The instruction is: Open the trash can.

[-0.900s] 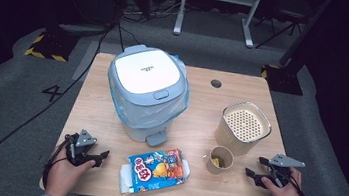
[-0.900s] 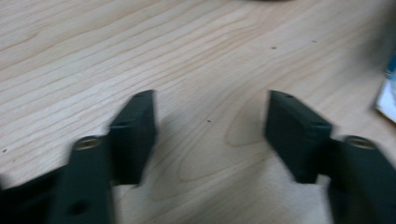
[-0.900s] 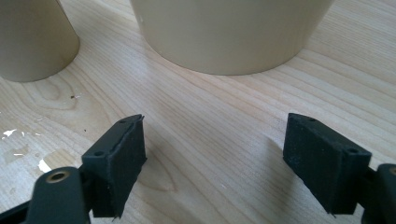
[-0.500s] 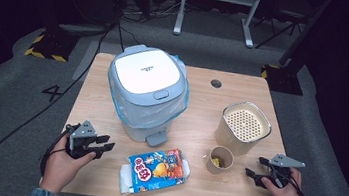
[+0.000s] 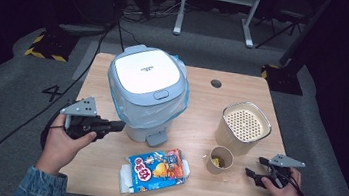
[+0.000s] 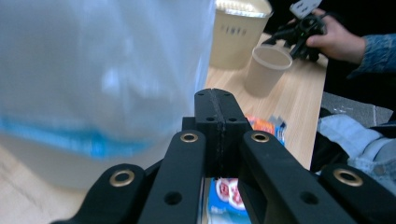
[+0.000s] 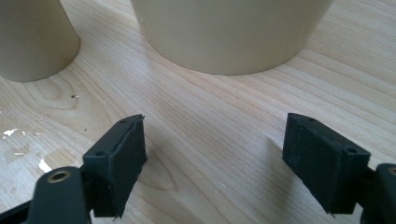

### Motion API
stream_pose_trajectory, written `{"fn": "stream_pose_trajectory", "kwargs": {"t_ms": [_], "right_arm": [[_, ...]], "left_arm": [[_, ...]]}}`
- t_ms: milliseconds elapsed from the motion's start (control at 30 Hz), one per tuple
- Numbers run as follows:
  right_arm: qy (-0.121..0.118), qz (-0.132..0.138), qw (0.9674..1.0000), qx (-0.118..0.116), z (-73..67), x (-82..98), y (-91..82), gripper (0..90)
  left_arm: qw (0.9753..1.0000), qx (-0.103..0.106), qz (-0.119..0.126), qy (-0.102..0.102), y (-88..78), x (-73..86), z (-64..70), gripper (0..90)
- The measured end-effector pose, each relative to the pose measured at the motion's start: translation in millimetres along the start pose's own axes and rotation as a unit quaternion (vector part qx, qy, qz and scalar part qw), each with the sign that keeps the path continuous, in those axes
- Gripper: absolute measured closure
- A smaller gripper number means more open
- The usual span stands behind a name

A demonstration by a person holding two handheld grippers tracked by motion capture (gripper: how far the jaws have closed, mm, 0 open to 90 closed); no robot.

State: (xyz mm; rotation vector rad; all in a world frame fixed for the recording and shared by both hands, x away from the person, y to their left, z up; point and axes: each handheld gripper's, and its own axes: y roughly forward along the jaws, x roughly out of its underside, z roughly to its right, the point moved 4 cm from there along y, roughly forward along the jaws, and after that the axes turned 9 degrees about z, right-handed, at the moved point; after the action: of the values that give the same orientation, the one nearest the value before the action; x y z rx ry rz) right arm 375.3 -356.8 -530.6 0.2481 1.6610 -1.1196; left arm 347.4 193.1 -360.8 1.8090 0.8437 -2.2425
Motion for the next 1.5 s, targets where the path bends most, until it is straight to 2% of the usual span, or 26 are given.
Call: {"fn": "stream_pose_trajectory", "kwargs": {"t_ms": [67,100,267,300,367,500,700,900,1033,1100,1167,1200,1333,1433,1500], "right_arm": [[0.0,0.0,1.0,0.0,0.0,0.0,0.0,21.4],[0.0,0.0,1.0,0.0,0.0,0.0,0.0,21.4],[0.0,0.0,1.0,0.0,0.0,0.0,0.0,21.4],[0.0,0.0,1.0,0.0,0.0,0.0,0.0,21.5],[0.0,0.0,1.0,0.0,0.0,0.0,0.0,21.4],[0.0,0.0,1.0,0.0,0.0,0.0,0.0,21.4],[0.0,0.0,1.0,0.0,0.0,0.0,0.0,21.5],[-0.001,0.0,1.0,-0.004,0.5,-0.2,0.2,21.3],[-0.003,-0.001,1.0,-0.006,0.9,-0.3,0.3,21.2],[-0.003,-0.001,1.0,-0.006,0.9,-0.3,0.3,21.2],[-0.003,-0.001,1.0,-0.006,0.9,-0.3,0.3,21.2],[-0.003,-0.001,1.0,-0.006,0.9,-0.3,0.3,21.2],[-0.003,-0.001,1.0,-0.006,0.9,-0.3,0.3,21.2],[-0.003,-0.001,1.0,-0.006,0.9,-0.3,0.3,21.2],[-0.003,-0.001,1.0,-0.006,0.9,-0.3,0.3,21.2]], "left_arm": [[0.9998,0.006,-0.001,0.017,3.0,-19.7,2.8,89.6],[0.9998,0.006,-0.001,0.017,3.0,-19.7,2.8,89.6],[0.9994,0.018,0.007,0.03,10.2,-47.1,6.4,89.6],[0.9993,0.017,0.009,0.031,11.3,-50.6,6.1,84.8],[0.9988,0.008,0.026,0.042,15.8,-59.1,4.2,81.4],[0.9987,0.01,0.033,0.037,24.4,-74.3,4.8,89.3],[0.9985,0.01,0.028,0.046,42.1,-96.0,4.7,89.8],[0.999,-0.002,0.011,0.043,60.3,-104.0,-0.4,89.9],[0.9991,-0.02,0.0,0.036,70.7,-103.0,-2.6,89.9],[0.9993,-0.02,-0.007,0.03,76.2,-101.1,-2.6,89.9],[0.9977,-0.044,-0.028,0.043,78.9,-99.0,-3.8,89.9],[0.9972,-0.05,-0.024,0.05,79.9,-99.0,-3.5,90.0],[0.9954,-0.068,-0.024,0.064,81.5,-98.5,0.2,90.0],[0.9951,-0.071,-0.029,0.062,82.3,-98.5,1.5,90.0],[0.9942,-0.075,-0.034,0.069,83.4,-98.8,2.7,90.0]]}}
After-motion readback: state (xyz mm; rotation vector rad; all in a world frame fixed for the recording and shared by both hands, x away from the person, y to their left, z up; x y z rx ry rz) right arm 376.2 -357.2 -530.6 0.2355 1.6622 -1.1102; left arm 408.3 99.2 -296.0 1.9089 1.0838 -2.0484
